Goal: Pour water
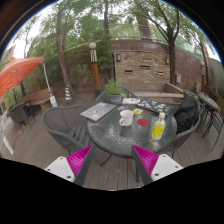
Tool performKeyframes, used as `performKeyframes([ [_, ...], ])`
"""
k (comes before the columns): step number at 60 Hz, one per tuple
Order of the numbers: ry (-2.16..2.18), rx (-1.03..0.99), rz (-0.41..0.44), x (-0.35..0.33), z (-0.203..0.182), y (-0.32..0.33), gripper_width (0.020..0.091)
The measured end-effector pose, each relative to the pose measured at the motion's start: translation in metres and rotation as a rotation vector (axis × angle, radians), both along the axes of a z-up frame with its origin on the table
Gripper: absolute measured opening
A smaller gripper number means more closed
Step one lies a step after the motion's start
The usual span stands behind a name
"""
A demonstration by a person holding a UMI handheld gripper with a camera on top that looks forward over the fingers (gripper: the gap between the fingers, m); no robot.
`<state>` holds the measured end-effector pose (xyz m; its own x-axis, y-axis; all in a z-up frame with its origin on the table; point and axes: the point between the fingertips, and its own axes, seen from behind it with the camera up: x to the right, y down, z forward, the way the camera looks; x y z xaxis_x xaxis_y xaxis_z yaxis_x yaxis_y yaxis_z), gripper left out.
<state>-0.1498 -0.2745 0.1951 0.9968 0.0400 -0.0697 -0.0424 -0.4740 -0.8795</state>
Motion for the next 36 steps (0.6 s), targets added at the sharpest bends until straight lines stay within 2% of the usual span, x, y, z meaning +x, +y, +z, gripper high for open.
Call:
performKeyframes([
  [1,0.001,-0.014,-0.012,0.002,0.021,-0.018,0.0827],
  [3,0.007,-0.026,-0.03,0.005,0.021,-0.021,0.0826],
  [4,0.012,-0.024,-0.037,0.006,0.008,-0.013,0.0828],
  [9,0.045,-0.02,-0.074,-0.011,0.018,-0.003,0.0827],
  [10,0.049,-0.026,-0.081,-0.015,0.03,-0.011,0.0828],
  [11,0.053,-0.024,-0.084,-0.016,0.018,0.0,0.0829],
  [21,0.001,0.005,-0.12,-0.01,0.016,0.018,0.0831],
  [22,-0.006,0.006,-0.121,-0.009,0.027,0.011,0.0831],
  [24,-0.02,0.019,-0.121,-0.004,0.026,0.015,0.0833],
  [25,-0.027,0.03,-0.122,0.001,0.012,0.027,0.0834],
  [27,-0.044,0.038,-0.129,0.011,0.02,0.023,0.0828],
  [28,-0.052,0.044,-0.132,0.017,0.005,0.035,0.082],
  [29,-0.059,0.043,-0.131,0.02,0.015,0.028,0.082],
  [31,-0.068,0.05,-0.127,0.03,0.008,0.035,0.0819],
  [35,-0.075,0.061,-0.13,0.052,-0.008,0.05,0.082],
  [36,-0.075,0.067,-0.135,0.06,-0.024,0.063,0.0821],
])
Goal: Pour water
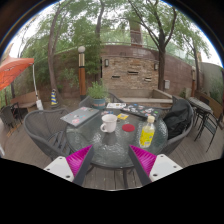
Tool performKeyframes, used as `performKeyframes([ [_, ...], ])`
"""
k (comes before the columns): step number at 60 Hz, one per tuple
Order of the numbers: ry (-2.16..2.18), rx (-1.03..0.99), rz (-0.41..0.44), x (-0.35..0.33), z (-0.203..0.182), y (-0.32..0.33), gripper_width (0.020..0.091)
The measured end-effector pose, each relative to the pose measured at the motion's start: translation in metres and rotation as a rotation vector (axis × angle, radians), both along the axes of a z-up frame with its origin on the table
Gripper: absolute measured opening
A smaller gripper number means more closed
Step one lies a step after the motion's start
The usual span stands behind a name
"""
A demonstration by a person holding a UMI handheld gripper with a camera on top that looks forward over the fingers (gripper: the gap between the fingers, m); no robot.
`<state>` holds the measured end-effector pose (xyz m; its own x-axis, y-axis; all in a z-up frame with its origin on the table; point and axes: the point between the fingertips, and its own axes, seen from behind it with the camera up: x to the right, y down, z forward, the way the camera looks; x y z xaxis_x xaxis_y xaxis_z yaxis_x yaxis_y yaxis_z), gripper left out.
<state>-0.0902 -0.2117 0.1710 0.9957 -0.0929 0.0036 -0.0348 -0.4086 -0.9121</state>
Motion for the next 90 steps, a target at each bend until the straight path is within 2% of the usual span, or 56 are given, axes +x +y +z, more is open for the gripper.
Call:
performKeyframes([
  [2,0.0,0.008,-0.009,0.016,-0.008,0.009,0.082],
  [3,0.0,0.01,-0.014,0.023,0.0,0.005,0.082],
  [4,-0.002,0.02,-0.02,0.033,-0.016,0.02,0.0821],
  [12,-0.025,0.071,-0.054,0.103,-0.046,0.069,0.0821],
  [13,-0.025,0.072,-0.058,0.111,-0.038,0.066,0.0819],
  [17,-0.031,0.123,-0.059,0.139,-0.053,0.104,0.0816],
  [18,-0.035,0.134,-0.059,0.144,-0.042,0.101,0.0817],
  [19,-0.041,0.153,-0.06,0.152,-0.052,0.117,0.0816],
  [21,-0.05,0.182,-0.063,0.165,-0.049,0.129,0.0818],
  [30,-0.056,0.254,-0.07,0.204,-0.048,0.172,0.0815],
  [38,-0.007,0.272,-0.065,0.212,-0.065,0.201,0.081],
  [41,0.026,0.259,-0.047,0.209,-0.082,0.21,0.0753],
  [42,0.033,0.25,-0.042,0.207,-0.084,0.214,0.0696],
  [44,0.057,0.225,-0.022,0.201,-0.092,0.22,0.0519],
  [49,0.027,0.241,0.014,0.196,-0.093,0.222,0.0445],
  [52,0.013,0.253,0.051,0.189,-0.091,0.223,0.0443],
  [53,0.03,0.243,0.052,0.185,-0.094,0.224,0.0422],
  [56,0.049,0.231,0.059,0.186,-0.095,0.227,0.0423],
  [57,0.046,0.225,0.061,0.186,-0.096,0.228,0.04],
  [61,0.051,0.173,0.07,0.185,-0.098,0.232,0.0397],
  [64,0.057,0.133,0.093,0.18,-0.097,0.236,0.0359],
  [74,-0.203,0.081,0.118,0.187,-0.054,0.27,0.0357],
  [78,-0.418,0.054,0.153,0.188,-0.043,0.292,0.0358],
  [84,-0.847,0.0,0.237,0.18,-0.03,0.326,0.0358],
  [90,-1.254,-0.04,0.381,0.145,-0.03,0.352,0.0356],
])
